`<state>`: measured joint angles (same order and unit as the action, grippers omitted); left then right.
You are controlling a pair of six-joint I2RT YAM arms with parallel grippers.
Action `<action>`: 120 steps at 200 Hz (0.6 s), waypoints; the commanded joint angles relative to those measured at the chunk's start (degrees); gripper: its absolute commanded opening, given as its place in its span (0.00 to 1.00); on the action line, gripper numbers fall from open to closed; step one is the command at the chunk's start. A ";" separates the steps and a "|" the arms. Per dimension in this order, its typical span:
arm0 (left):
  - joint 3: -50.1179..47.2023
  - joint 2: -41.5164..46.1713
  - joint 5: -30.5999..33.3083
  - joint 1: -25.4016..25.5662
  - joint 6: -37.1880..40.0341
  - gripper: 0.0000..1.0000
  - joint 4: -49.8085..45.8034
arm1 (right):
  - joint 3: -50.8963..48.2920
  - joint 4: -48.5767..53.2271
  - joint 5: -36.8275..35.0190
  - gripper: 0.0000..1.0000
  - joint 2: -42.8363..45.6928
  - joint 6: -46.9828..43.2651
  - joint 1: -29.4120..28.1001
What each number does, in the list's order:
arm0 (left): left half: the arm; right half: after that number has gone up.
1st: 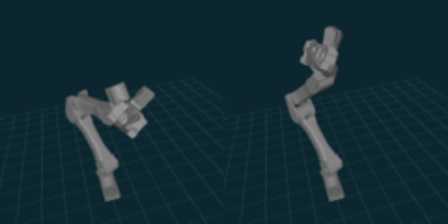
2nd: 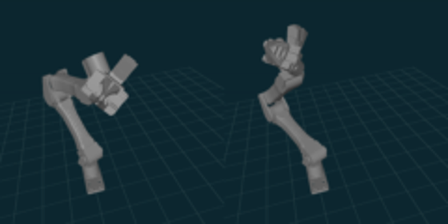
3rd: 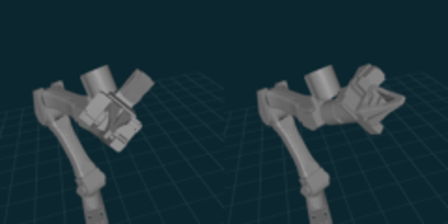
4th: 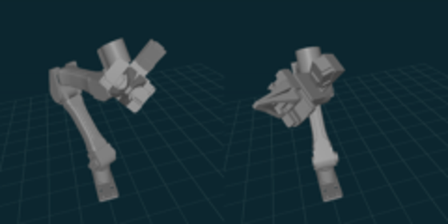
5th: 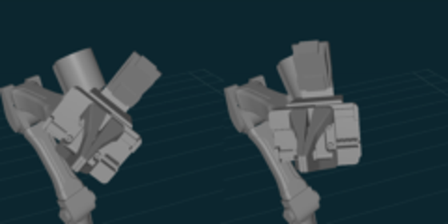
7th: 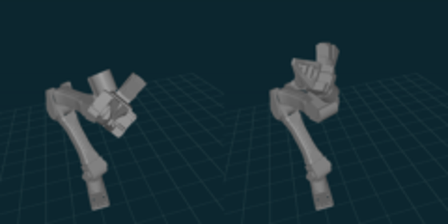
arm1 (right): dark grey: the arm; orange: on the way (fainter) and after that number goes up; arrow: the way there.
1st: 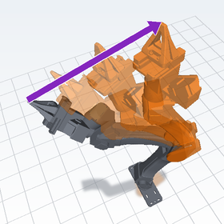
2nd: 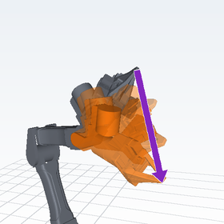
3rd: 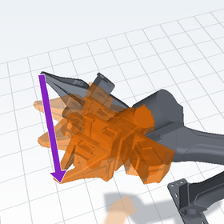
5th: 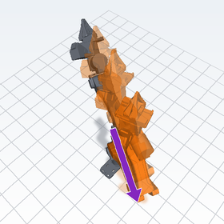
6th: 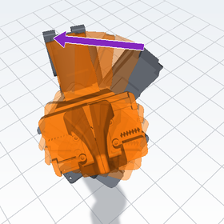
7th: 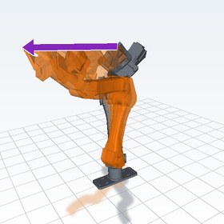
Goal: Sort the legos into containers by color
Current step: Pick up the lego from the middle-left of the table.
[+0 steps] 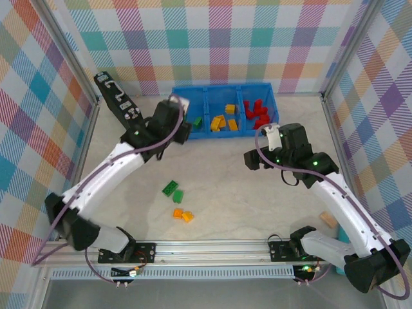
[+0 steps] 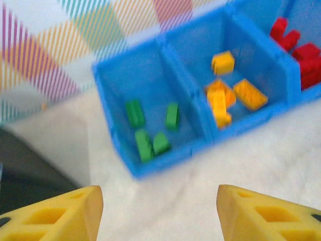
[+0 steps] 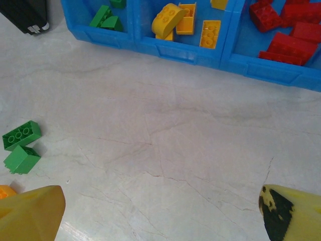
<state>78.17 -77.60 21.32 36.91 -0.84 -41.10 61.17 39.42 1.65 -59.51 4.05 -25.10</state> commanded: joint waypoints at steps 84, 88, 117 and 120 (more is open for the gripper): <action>-24.23 13.08 -19.20 4.66 -24.44 0.58 -13.73 | 0.16 -1.80 2.65 0.99 1.93 2.75 0.14; -24.70 13.08 -19.39 4.97 -25.08 0.58 -13.39 | 0.12 -1.84 2.65 0.99 1.94 2.78 0.14; -28.25 11.78 -19.67 7.67 -30.13 0.58 -10.10 | 0.01 -2.11 3.18 0.99 1.76 3.06 0.14; -28.51 11.49 -19.39 8.02 -30.68 0.58 -9.79 | 0.01 -2.15 3.23 0.99 1.76 3.17 0.14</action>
<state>52.34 -65.08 3.86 42.50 -24.60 -53.60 61.17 38.57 4.16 -58.54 5.82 -25.10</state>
